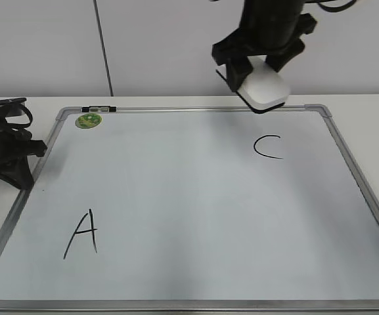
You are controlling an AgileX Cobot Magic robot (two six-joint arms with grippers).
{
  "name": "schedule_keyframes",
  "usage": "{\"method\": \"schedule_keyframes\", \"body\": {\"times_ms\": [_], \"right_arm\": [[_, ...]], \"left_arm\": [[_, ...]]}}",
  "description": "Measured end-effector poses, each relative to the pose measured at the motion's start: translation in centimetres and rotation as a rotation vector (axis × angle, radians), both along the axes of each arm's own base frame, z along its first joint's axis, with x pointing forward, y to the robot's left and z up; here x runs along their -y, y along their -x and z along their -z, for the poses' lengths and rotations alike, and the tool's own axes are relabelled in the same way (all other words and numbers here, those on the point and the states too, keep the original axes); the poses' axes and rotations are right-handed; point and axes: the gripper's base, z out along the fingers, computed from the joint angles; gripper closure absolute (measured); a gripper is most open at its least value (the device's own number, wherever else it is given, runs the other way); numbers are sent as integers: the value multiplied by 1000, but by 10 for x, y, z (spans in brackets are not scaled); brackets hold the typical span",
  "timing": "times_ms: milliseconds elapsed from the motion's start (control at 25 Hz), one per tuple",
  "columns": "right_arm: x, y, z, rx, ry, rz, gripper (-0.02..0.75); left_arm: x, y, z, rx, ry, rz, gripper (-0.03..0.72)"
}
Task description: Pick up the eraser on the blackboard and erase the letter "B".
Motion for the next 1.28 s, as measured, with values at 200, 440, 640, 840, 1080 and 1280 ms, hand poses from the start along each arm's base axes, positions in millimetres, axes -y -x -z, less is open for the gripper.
{"method": "schedule_keyframes", "body": {"times_ms": [200,440,640,840,1080,1280], "right_arm": [[49,19,-3,-56,20,87,196],[100,45,3,-107,33,188,196],[135,58,36,-180,35,277,196],[165,63,70,-181,-28,379,196],[176,65,94,-122,-85,426,196],[175,56,101,-68,-118,432,196]], "left_arm": [[0,0,0,0,0,0,678],[0,0,0,0,-1,1,678],[0,0,0,0,-1,1,678],[0,0,0,0,-1,1,678],[0,0,0,0,-1,1,678],[0,0,0,-2,-1,1,678]]}}
